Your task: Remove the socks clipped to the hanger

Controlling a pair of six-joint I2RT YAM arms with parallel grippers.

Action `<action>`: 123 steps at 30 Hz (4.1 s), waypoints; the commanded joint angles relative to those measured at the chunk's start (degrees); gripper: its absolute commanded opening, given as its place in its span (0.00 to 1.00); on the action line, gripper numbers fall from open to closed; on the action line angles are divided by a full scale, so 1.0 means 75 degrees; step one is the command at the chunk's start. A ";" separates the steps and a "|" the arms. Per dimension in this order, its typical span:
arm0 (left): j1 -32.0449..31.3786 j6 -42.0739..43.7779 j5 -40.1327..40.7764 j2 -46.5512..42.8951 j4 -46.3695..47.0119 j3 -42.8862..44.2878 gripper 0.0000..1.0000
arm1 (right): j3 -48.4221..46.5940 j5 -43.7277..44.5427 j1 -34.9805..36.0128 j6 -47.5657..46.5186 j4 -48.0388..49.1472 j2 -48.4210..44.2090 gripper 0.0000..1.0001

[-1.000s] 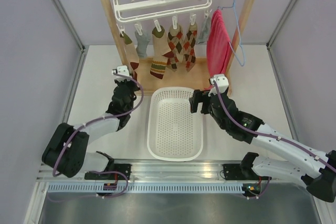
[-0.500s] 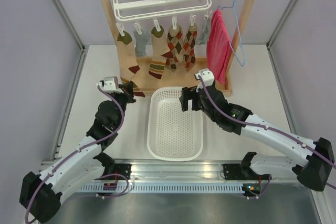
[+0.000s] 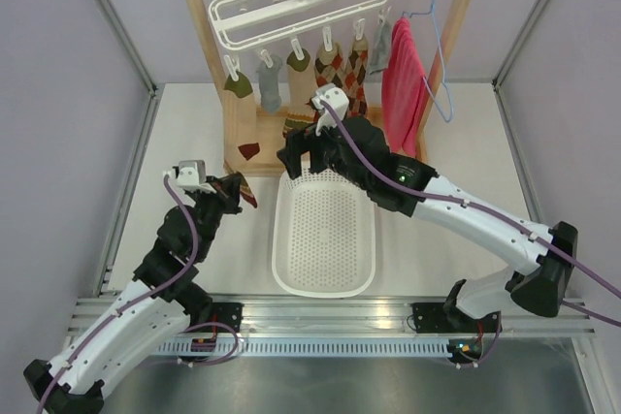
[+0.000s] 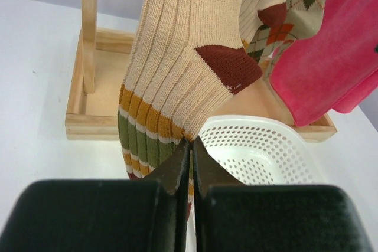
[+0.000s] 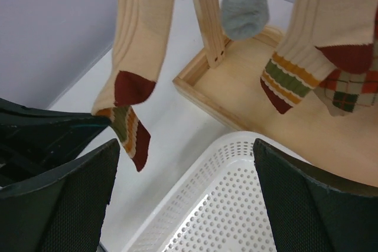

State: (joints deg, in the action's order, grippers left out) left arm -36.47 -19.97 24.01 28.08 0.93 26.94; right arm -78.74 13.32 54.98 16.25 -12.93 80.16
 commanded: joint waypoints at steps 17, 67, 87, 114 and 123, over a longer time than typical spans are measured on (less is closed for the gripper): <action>-0.0048 -0.0537 -0.1701 0.0018 -0.1799 0.1201 0.02 | -0.4184 0.0086 0.0076 -0.1440 0.0200 0.2741 0.97; -0.0036 -0.0584 -0.2123 0.0265 -0.1976 0.1224 0.02 | -0.6365 -0.0780 -0.0206 -0.1557 0.0540 0.4300 0.70; -0.0036 -0.0607 -0.2170 0.0323 -0.2011 0.1190 0.02 | -0.6306 -0.0441 -0.0206 -0.1593 0.0704 0.4464 0.01; -0.0036 -0.0444 -0.2498 0.0042 -0.2046 0.1482 0.02 | -0.2231 0.0496 0.0087 -0.1534 0.1909 0.2251 0.68; -0.0036 0.0563 -0.3493 0.0205 -0.2631 0.2803 0.02 | 0.0758 0.1389 -0.0216 -0.0598 0.2134 0.0353 0.69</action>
State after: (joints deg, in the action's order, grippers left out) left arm -36.51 -20.84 2.57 28.42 -18.09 41.89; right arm -78.19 20.75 55.18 7.22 0.91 87.64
